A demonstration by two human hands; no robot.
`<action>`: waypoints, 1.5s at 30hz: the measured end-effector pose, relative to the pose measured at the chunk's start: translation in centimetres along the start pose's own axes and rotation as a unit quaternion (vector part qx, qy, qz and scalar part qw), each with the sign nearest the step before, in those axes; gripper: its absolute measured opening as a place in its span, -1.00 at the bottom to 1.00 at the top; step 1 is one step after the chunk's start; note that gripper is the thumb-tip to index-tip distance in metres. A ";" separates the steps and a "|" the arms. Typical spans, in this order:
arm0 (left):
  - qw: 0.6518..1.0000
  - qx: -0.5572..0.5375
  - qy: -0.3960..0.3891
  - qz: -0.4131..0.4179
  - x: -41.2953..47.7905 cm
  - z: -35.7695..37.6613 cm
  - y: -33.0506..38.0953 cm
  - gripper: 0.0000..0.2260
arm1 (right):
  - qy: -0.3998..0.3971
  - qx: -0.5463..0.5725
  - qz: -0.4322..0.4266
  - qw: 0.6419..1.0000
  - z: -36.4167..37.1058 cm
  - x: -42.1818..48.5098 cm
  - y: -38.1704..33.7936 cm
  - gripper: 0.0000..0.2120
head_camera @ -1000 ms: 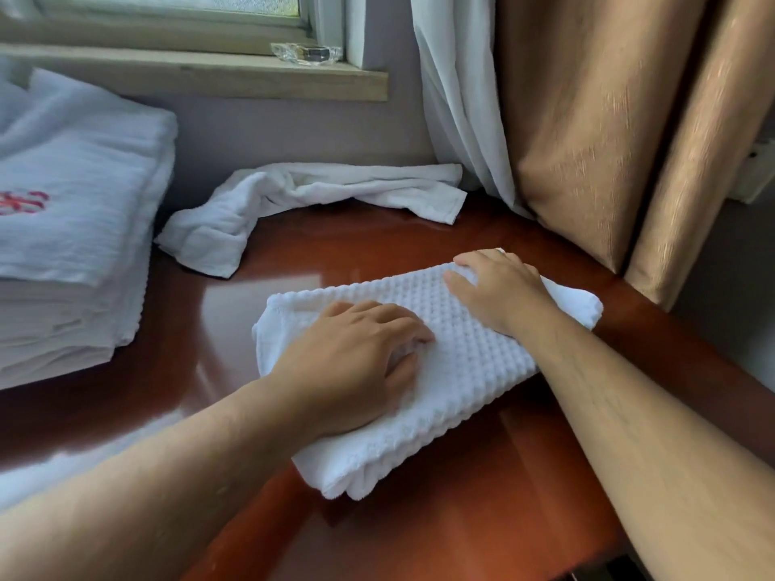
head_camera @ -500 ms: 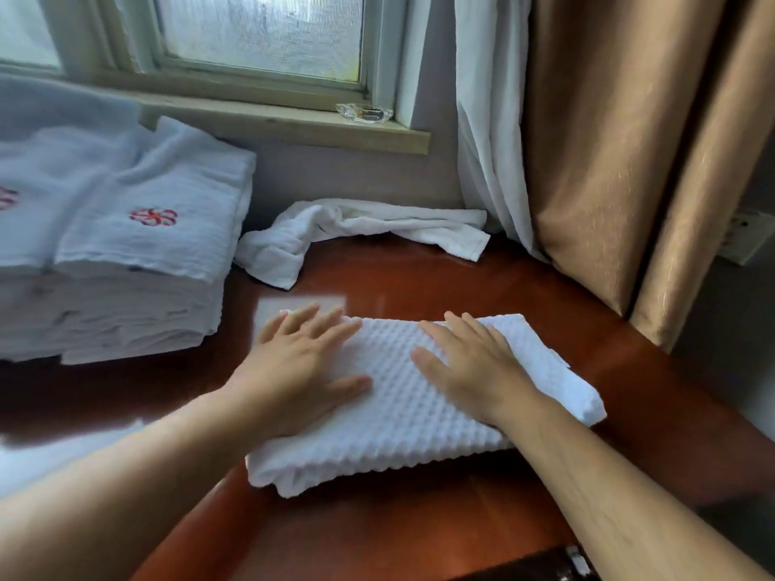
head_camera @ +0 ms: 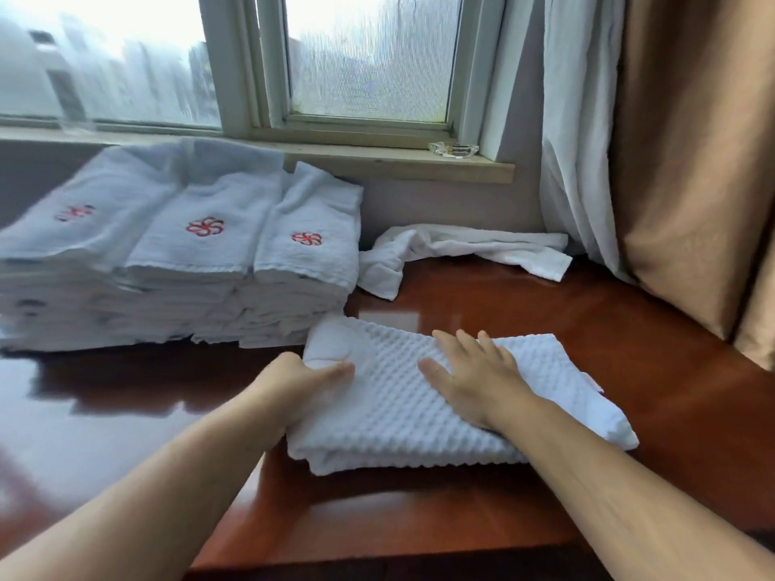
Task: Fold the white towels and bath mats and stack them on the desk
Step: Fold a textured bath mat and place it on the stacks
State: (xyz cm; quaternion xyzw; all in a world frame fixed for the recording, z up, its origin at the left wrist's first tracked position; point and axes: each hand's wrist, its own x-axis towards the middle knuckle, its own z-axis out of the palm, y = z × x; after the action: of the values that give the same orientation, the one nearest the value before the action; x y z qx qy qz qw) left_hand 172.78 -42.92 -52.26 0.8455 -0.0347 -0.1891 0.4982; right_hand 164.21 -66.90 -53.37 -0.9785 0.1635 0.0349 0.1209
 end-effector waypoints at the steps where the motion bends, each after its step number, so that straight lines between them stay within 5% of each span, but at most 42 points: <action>1: 1.000 -0.015 -0.026 0.004 -0.5 -0.2 -0.1 -0.48 | 0.002 0.001 -0.003 1.000 0.1 -0.1 -0.4 -0.25; 5: 0.985 -0.094 -0.128 0.073 -1.5 -0.7 0.1 -0.73 | 0.010 0.009 -0.011 1.000 0.5 -0.1 -1.8 -0.25; 8: 0.983 -0.092 -0.129 0.092 -2.1 -0.7 0.6 -0.47 | 0.006 0.010 -0.010 1.000 0.5 0.0 -2.5 -0.22; 13: 0.978 -0.006 -0.108 0.179 -3.8 -3.5 2.6 -0.46 | 0.014 0.071 -0.045 0.996 -1.9 0.1 -3.2 -0.14; 18: 0.936 0.149 -0.097 0.303 -5.5 -9.0 4.2 -0.50 | 0.022 0.121 -0.159 0.980 -5.0 1.1 -4.2 -0.39; 23: 0.879 0.281 0.019 0.384 -6.9 -13.6 5.8 -0.43 | -0.053 0.314 -0.248 0.915 -7.1 1.8 -9.7 -0.53; 26: 0.805 0.355 0.202 0.431 -7.1 -16.5 6.1 -0.47 | -0.009 0.382 -0.277 0.882 -7.1 1.5 -13.2 -0.68; 29: 0.770 0.279 0.346 0.458 -6.7 -18.2 4.3 -0.34 | 0.081 0.397 -0.291 0.867 -7.4 0.5 -15.9 -0.70; 30: 0.780 0.246 0.368 0.443 -6.4 -18.5 3.4 -0.25 | 0.096 0.417 -0.292 0.855 -7.6 0.1 -16.8 -0.72; 32: 0.857 0.133 0.337 0.367 -5.7 -19.1 1.9 -0.06 | 0.114 0.468 -0.282 0.830 -8.2 -0.8 -18.6 -0.77; 33: 0.903 0.053 0.279 0.323 -5.5 -19.3 1.4 0.04 | 0.128 0.486 -0.275 0.820 -8.5 -1.1 -19.3 -0.78; 35: 0.943 -0.094 0.158 0.279 -5.4 -19.4 0.4 0.12 | 0.153 0.514 -0.272 0.799 -8.9 -1.4 -20.6 -0.82; 37: 0.942 -0.200 0.050 0.265 -5.0 -19.3 -1.1 -0.08 | 0.168 0.546 -0.273 0.774 -9.5 -1.4 -22.2 -0.87; 40: 0.939 -0.230 -0.036 0.253 -4.7 -19.0 -3.0 -0.75 | 0.151 0.619 -0.266 0.724 -10.3 -0.1 -25.5 -0.88; 45: 0.939 -0.219 0.052 0.261 -1.8 -20.2 -4.1 -0.75 | 0.097 0.703 -0.236 0.664 -11.7 4.7 -31.5 -0.89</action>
State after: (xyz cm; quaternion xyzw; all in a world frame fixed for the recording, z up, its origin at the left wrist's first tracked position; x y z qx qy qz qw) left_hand 177.76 -23.69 -46.50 0.6855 -0.1856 -0.0109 0.7040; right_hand 179.30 -42.40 -35.50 -0.6066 -0.0864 -0.2153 0.7604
